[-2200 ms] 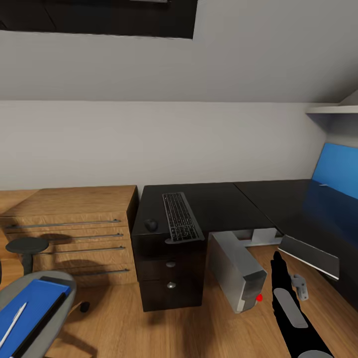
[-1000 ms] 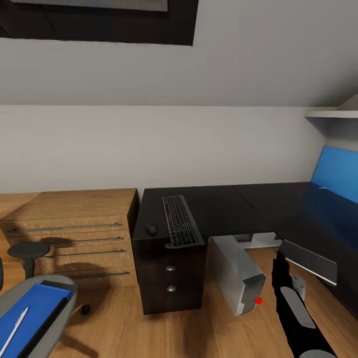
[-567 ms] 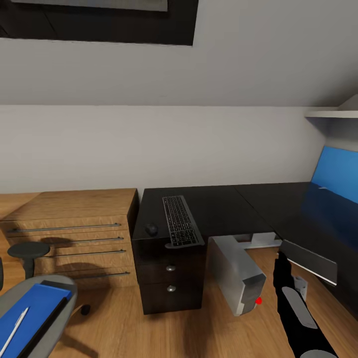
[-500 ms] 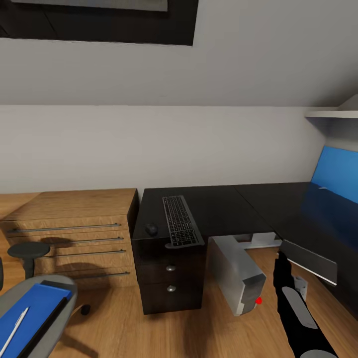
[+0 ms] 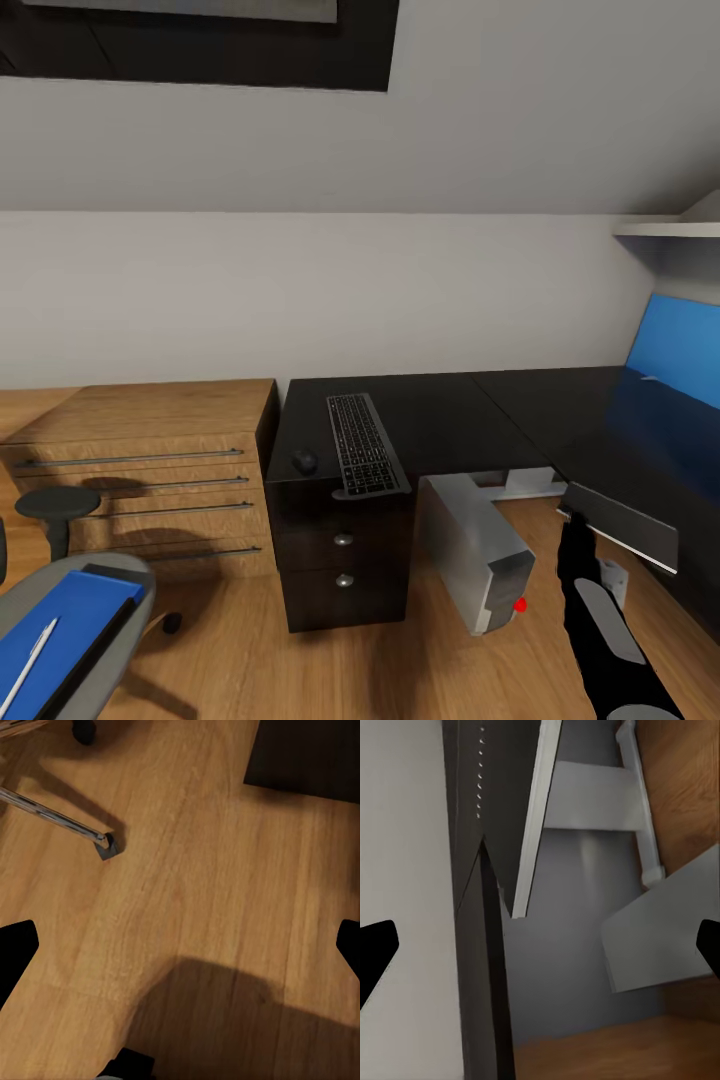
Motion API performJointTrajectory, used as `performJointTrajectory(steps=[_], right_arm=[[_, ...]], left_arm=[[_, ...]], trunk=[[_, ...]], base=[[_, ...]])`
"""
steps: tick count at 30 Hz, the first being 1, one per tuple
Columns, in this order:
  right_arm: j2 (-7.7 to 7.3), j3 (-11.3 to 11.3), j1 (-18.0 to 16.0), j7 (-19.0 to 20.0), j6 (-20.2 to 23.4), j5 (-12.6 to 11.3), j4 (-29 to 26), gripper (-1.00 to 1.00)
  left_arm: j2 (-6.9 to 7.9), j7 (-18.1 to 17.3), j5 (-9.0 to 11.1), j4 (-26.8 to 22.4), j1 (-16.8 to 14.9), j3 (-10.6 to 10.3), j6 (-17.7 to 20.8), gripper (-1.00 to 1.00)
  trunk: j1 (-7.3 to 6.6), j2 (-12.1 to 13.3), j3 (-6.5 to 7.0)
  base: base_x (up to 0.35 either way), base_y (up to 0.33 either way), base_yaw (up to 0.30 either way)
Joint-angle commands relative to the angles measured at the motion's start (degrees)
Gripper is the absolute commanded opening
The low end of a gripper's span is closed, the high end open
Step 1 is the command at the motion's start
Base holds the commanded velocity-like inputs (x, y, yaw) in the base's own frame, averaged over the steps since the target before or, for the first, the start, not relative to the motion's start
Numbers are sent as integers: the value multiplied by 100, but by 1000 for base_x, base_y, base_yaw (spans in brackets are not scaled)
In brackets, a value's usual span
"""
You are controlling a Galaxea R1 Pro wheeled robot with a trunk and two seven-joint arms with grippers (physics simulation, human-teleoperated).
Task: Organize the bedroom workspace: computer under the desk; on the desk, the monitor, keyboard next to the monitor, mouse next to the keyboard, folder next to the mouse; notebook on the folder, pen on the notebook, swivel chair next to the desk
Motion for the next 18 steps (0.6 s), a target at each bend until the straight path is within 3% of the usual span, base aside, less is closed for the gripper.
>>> performJointTrajectory(steps=[1, 5, 18], right_arm=[[0, -60, -2, -16, -24, -46, -8, 100], [-2, -286, -2, -21, -41, -21, -19, 100], [0, -362, -2, -17, -46, -4, -32, 100]], left_arm=[[4, 23, 60, -3, -1, -15, -32, 100], [2, 22, 60, -3, -1, -15, -32, 100], [0, 22, 60, 5, -1, -15, -32, 100]], trunk=[[0, -3, -5], [0, -3, -5], [0, -3, -5]], base=[[0, 0, 0], [0, 0, 0], [0, 0, 0]])
